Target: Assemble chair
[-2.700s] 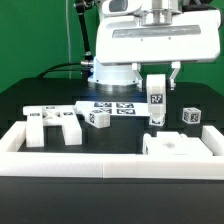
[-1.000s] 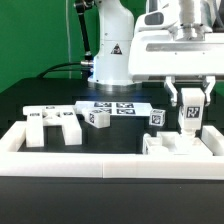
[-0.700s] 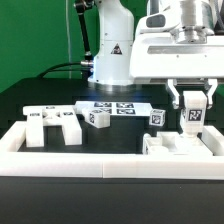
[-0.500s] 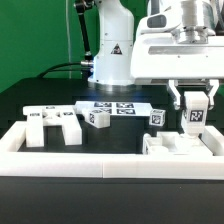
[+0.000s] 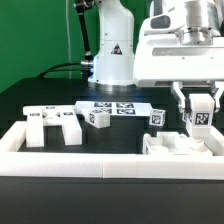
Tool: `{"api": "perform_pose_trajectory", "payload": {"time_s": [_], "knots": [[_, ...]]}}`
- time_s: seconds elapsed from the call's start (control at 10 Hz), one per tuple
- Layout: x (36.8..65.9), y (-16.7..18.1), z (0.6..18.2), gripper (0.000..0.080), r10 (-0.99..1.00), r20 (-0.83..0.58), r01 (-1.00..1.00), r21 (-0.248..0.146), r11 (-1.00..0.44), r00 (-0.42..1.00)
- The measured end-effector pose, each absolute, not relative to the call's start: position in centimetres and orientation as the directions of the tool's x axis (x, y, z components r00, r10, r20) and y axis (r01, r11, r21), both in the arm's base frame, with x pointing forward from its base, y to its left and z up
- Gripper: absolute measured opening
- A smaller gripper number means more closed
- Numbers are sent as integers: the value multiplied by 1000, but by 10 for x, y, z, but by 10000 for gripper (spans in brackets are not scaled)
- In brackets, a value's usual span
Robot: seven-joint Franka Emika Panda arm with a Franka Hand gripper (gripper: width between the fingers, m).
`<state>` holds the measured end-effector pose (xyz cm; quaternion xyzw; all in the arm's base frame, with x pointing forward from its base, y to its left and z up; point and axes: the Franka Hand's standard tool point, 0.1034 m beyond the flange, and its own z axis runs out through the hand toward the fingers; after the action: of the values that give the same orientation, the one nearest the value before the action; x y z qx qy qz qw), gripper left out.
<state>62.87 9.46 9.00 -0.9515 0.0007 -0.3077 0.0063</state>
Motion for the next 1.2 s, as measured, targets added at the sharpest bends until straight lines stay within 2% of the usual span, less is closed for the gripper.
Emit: {"api": "perform_pose_trajectory", "payload": {"time_s": [1.2], "knots": [[626, 113, 91, 291, 14, 593, 27, -14, -1000, 805]]}}
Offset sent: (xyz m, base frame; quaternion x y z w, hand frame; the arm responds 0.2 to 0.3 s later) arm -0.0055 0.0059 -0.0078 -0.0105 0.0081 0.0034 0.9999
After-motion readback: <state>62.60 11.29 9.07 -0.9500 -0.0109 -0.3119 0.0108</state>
